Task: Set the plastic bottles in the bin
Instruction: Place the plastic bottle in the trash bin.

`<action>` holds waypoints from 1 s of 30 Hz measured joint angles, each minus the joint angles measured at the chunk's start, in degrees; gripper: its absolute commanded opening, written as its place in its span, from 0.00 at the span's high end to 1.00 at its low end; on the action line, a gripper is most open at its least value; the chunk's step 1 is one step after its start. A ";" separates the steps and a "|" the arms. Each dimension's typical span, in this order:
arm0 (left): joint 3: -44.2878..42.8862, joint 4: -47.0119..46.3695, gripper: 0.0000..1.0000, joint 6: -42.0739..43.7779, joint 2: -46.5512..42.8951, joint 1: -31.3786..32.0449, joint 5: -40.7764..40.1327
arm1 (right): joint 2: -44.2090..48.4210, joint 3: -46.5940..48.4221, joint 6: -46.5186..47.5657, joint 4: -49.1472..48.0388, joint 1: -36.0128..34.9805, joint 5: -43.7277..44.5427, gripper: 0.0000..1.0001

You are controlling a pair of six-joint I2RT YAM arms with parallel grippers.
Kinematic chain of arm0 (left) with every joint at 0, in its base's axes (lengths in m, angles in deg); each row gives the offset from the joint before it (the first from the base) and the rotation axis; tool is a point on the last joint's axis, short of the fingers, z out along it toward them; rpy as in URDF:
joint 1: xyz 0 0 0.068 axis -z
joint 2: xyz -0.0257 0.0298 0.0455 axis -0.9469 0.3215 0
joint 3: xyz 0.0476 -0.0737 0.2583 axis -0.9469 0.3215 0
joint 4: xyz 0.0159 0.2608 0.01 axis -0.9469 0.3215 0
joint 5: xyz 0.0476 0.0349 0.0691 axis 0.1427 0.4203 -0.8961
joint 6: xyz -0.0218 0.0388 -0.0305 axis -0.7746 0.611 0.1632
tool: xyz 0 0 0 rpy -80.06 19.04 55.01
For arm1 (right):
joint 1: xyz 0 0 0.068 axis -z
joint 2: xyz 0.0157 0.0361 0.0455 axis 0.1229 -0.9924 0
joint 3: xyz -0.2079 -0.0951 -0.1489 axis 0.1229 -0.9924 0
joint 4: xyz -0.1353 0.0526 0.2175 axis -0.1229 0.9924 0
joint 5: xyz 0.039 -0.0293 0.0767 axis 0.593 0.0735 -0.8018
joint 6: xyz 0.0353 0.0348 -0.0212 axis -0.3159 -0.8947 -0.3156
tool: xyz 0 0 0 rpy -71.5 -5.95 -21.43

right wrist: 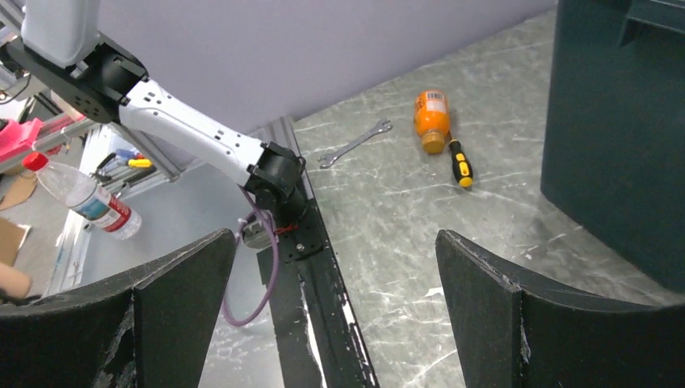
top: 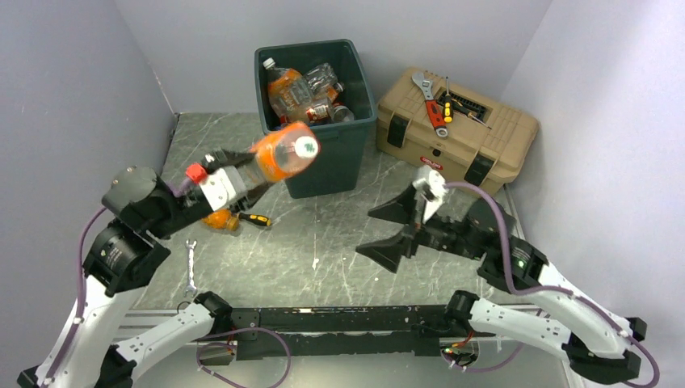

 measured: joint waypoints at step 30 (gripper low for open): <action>-31.52 -28.81 0.01 -30.51 47.95 -17.55 -13.51 | 8.59 -25.75 -2.95 -15.76 0.00 11.54 0.00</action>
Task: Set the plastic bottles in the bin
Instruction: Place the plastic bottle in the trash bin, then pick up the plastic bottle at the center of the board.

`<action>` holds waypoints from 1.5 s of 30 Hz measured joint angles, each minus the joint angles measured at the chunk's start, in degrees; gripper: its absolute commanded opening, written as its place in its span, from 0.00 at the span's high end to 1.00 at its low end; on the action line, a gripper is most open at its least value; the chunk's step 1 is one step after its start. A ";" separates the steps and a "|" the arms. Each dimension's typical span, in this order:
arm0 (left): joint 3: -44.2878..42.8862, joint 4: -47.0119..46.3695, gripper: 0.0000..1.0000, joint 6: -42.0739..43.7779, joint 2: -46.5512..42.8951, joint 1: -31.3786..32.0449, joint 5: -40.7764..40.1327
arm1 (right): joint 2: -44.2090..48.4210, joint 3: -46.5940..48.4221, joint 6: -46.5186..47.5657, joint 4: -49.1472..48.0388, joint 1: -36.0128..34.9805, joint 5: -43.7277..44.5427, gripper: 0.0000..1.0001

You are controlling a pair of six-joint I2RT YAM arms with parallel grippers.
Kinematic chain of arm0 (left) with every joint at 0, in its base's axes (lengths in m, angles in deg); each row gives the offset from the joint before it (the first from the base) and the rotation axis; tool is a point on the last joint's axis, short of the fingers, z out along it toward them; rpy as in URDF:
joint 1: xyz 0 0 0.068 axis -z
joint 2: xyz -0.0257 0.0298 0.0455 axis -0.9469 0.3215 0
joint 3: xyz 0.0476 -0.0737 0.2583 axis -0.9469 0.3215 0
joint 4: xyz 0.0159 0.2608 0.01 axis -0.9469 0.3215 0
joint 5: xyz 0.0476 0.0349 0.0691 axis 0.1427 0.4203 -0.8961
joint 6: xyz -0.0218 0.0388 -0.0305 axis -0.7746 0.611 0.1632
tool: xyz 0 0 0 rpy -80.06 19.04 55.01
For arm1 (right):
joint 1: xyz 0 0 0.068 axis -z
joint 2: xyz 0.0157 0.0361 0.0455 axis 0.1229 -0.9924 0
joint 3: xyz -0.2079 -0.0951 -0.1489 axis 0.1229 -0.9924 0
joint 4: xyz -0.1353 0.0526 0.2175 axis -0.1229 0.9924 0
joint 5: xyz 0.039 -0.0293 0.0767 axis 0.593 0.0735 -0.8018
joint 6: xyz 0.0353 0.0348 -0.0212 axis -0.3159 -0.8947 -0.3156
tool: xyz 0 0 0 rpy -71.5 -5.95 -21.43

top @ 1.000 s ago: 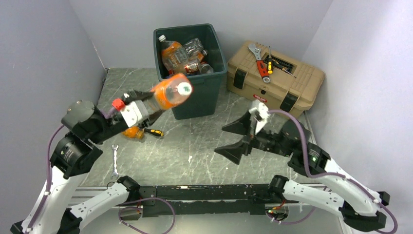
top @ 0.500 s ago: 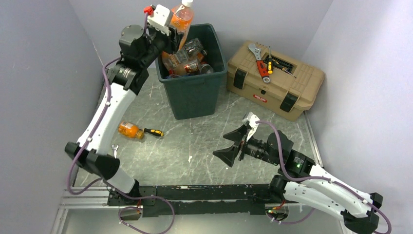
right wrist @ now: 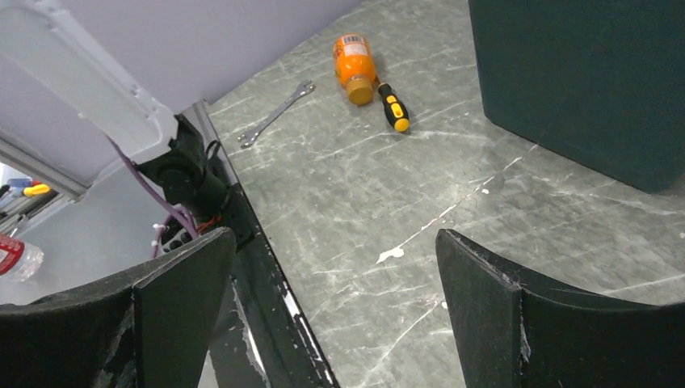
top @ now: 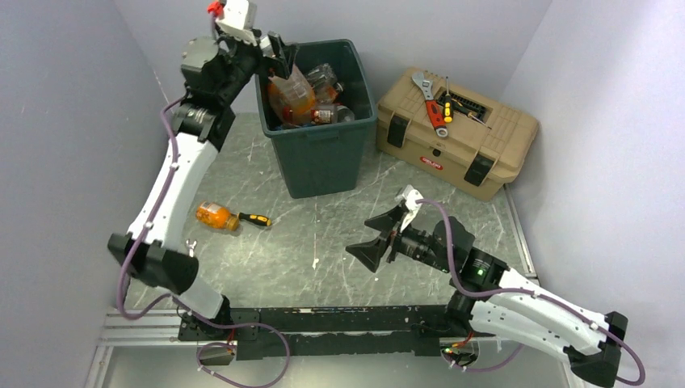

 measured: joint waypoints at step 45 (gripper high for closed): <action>49.18 33.68 0.01 -3.06 -74.66 0.15 -49.62 | -113.28 85.92 17.07 -6.51 -6.54 -5.49 0.26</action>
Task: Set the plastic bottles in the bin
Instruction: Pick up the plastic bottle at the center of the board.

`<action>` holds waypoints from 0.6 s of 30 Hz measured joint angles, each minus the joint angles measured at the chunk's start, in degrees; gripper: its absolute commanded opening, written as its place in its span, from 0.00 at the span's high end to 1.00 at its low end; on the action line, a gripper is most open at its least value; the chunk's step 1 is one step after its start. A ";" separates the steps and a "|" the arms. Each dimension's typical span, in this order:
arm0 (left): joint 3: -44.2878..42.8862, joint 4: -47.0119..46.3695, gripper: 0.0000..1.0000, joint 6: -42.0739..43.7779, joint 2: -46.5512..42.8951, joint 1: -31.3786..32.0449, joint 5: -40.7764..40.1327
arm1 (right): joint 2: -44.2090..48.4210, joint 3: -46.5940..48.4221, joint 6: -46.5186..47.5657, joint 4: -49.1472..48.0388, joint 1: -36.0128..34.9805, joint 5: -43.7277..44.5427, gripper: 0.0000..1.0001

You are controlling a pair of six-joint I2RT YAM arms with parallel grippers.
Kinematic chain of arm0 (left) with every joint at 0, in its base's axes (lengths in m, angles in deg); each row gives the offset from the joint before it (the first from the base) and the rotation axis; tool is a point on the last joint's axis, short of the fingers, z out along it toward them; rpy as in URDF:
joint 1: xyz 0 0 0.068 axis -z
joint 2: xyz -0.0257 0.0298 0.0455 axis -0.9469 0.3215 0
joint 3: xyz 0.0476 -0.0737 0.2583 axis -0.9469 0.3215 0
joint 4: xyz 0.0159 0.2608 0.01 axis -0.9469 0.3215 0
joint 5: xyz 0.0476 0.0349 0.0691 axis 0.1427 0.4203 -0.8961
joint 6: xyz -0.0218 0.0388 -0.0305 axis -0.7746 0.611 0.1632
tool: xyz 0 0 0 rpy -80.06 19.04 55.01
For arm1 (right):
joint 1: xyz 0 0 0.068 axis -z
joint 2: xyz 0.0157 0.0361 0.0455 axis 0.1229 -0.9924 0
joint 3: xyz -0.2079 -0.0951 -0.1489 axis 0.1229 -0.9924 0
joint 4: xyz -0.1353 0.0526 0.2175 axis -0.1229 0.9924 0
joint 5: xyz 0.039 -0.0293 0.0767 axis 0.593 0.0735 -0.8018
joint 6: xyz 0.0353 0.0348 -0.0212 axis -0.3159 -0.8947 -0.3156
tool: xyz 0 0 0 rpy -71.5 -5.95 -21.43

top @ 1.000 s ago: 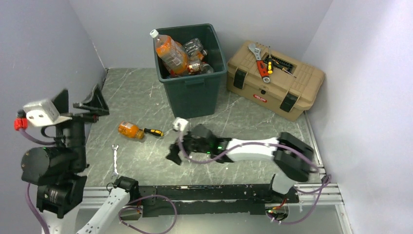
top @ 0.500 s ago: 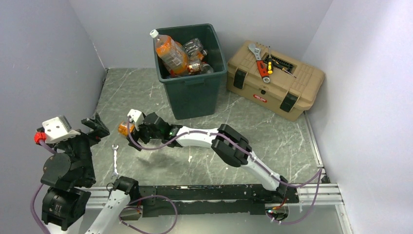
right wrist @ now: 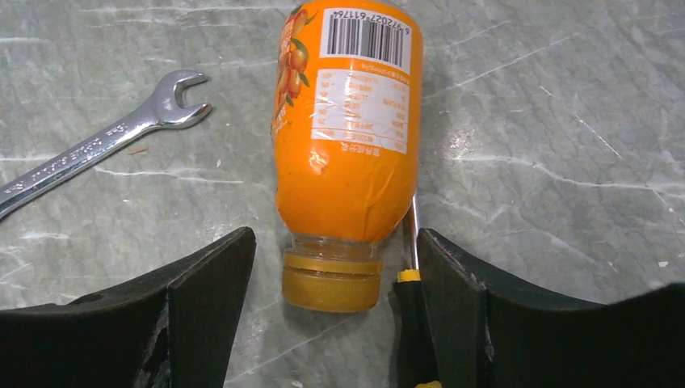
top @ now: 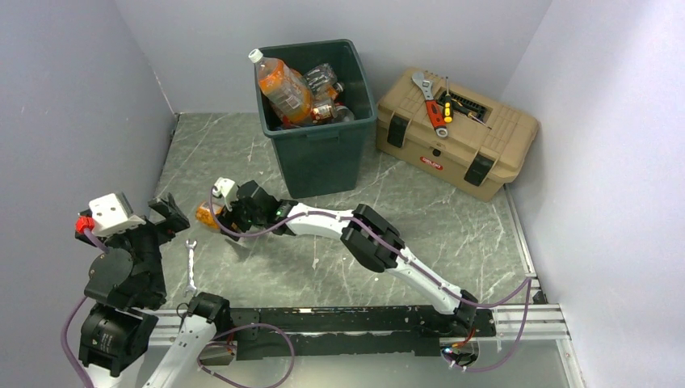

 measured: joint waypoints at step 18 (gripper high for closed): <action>0.00 1.73 0.00 -1.99 -0.61 0.00 0.02 | -0.17 -0.70 1.92 -1.36 -0.28 -2.21 0.89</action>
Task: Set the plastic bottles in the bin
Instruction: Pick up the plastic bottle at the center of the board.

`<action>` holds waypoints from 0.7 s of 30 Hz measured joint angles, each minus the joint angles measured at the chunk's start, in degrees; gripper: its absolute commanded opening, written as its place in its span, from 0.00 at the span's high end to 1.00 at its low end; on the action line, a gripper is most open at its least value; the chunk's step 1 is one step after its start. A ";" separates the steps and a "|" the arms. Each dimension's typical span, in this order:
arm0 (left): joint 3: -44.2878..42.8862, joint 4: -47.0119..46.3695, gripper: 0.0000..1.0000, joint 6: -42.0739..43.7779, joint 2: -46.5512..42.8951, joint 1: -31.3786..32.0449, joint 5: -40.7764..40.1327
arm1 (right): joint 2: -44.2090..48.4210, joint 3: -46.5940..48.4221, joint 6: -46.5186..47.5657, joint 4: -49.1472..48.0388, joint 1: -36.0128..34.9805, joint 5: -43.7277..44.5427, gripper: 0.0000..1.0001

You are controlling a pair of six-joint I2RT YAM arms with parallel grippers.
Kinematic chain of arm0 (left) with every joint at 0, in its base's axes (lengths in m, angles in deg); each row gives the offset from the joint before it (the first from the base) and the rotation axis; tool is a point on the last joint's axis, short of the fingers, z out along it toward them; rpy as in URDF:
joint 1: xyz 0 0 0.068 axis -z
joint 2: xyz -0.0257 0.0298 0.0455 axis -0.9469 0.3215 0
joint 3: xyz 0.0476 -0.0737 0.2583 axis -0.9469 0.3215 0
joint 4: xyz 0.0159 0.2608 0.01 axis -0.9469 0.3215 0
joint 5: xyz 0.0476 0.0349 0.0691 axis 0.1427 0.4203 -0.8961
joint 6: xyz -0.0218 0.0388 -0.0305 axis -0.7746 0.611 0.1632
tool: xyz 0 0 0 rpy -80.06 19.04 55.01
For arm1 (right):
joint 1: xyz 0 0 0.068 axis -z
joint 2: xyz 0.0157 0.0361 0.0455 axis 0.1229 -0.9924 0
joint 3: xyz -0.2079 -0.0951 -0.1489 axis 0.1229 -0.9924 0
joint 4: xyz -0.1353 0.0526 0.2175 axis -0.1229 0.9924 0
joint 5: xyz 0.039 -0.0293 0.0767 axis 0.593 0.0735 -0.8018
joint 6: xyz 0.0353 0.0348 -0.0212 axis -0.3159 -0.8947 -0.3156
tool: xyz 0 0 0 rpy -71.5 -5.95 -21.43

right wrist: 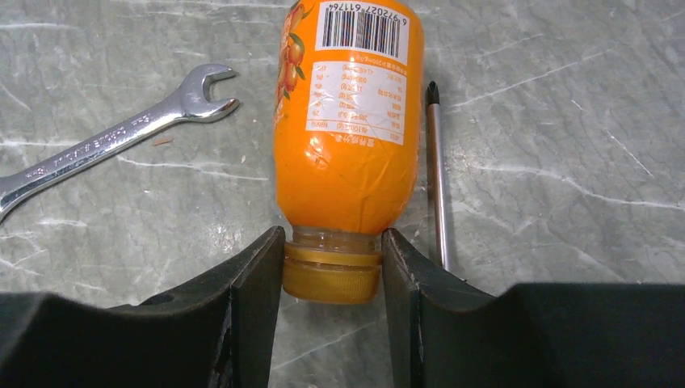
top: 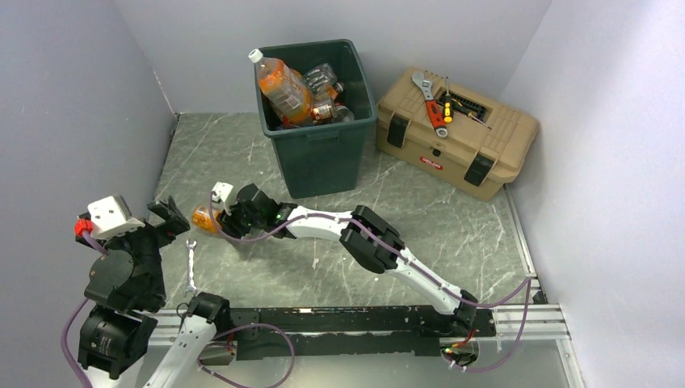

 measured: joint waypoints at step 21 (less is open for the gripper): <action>-8.59 -6.86 0.01 -9.86 4.09 0.00 14.40 | 58.05 -53.44 -4.72 -17.79 -0.20 5.03 1.00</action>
